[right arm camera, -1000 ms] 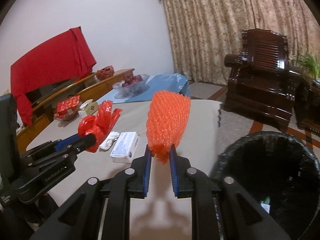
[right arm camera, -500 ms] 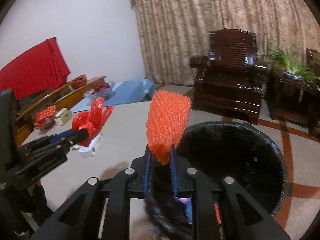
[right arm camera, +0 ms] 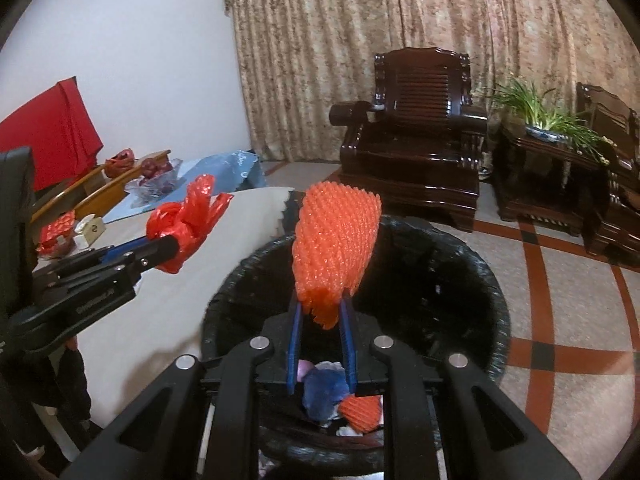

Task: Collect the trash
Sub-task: 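Carry the orange net and red bag over the bin and open both grippers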

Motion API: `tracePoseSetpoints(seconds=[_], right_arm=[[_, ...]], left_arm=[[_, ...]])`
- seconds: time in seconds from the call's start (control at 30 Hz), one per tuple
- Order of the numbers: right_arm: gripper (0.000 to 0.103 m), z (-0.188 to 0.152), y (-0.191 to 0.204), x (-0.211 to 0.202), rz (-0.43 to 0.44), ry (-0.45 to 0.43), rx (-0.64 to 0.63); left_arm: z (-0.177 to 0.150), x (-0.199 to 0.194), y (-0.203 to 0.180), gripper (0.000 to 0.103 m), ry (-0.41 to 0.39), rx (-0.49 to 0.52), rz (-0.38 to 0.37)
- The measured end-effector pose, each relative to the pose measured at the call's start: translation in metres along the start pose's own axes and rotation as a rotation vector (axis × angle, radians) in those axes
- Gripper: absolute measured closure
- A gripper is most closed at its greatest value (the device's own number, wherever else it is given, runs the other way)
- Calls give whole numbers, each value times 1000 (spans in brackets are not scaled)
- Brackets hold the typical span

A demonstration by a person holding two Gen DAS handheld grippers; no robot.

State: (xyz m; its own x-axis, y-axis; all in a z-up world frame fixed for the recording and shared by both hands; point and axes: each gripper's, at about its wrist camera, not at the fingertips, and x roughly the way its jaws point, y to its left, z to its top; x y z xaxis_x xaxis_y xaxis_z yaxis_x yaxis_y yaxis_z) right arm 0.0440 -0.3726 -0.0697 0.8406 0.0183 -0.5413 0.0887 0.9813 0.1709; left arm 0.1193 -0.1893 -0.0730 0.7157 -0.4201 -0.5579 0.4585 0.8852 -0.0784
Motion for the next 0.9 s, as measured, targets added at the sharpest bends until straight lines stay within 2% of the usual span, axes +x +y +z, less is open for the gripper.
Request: tracePoseSetpoints(seconds=[0.47, 0.63, 0.77, 0.8, 0.9], right_arm=[[85, -17, -35, 11, -59, 44, 42], [85, -25, -47, 19, -80, 73, 55], [76, -34, -52, 24, -87, 99, 61], [73, -36, -53, 24, -92, 103, 61], [50, -39, -52, 19, -102, 99, 65]], left_arm=[[-8, 49, -32, 76, 65, 36, -62], [-13, 62, -35, 72, 98, 31, -99], [-17, 71, -33, 61, 125, 13, -135], [-18, 71, -32, 56, 128, 12, -143], [-19, 67, -28, 36, 121, 9, -153]])
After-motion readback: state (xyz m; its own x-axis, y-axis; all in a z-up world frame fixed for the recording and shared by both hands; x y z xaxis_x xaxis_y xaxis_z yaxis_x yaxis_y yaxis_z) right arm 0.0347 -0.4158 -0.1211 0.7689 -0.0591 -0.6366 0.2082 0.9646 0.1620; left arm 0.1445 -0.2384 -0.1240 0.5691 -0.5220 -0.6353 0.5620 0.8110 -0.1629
